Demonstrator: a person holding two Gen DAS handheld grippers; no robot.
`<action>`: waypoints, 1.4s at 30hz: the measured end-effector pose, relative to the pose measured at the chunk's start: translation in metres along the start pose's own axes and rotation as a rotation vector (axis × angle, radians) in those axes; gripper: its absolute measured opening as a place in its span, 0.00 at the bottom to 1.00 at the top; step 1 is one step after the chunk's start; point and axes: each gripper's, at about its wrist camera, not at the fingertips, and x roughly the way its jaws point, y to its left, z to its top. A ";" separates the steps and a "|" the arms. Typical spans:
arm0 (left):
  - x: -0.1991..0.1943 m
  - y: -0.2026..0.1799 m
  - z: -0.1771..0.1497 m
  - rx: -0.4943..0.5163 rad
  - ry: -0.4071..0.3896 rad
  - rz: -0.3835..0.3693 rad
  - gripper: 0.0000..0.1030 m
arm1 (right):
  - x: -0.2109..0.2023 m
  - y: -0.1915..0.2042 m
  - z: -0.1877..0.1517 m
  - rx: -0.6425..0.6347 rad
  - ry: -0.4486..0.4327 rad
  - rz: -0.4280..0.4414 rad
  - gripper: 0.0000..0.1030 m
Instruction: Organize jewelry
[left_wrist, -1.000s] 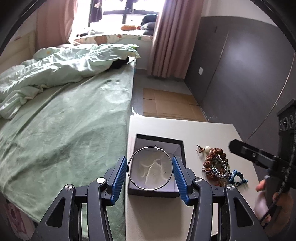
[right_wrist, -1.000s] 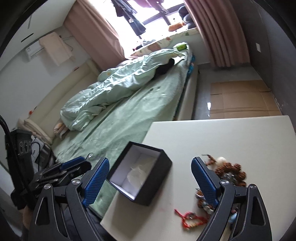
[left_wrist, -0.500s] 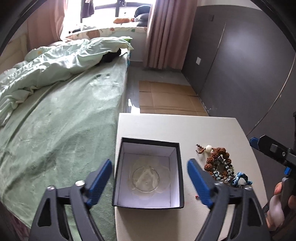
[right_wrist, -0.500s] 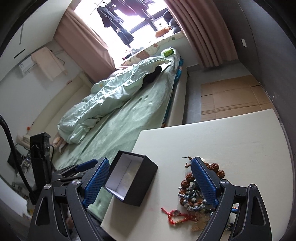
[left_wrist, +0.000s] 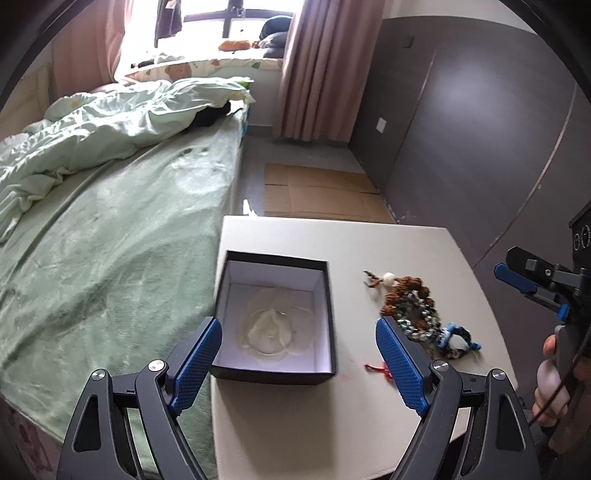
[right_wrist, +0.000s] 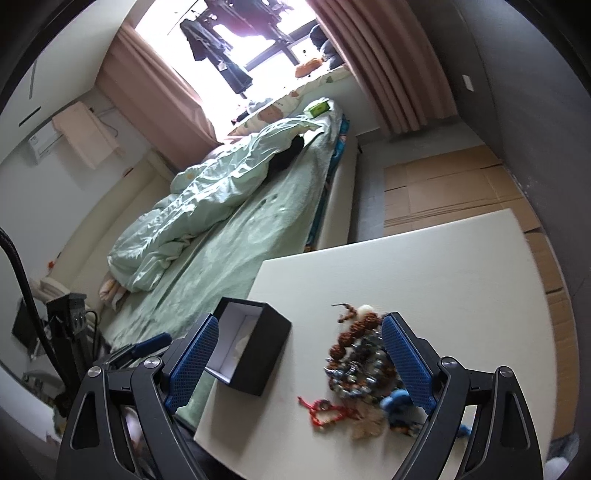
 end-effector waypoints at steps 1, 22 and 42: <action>-0.001 -0.003 -0.001 0.005 -0.001 -0.007 0.83 | -0.004 -0.003 -0.001 0.004 -0.002 -0.005 0.88; 0.027 -0.084 -0.023 0.150 0.015 -0.199 0.76 | -0.023 -0.081 -0.048 0.141 0.080 -0.222 0.88; 0.108 -0.147 -0.035 0.456 0.160 -0.233 0.49 | -0.037 -0.105 -0.063 0.202 0.079 -0.305 0.87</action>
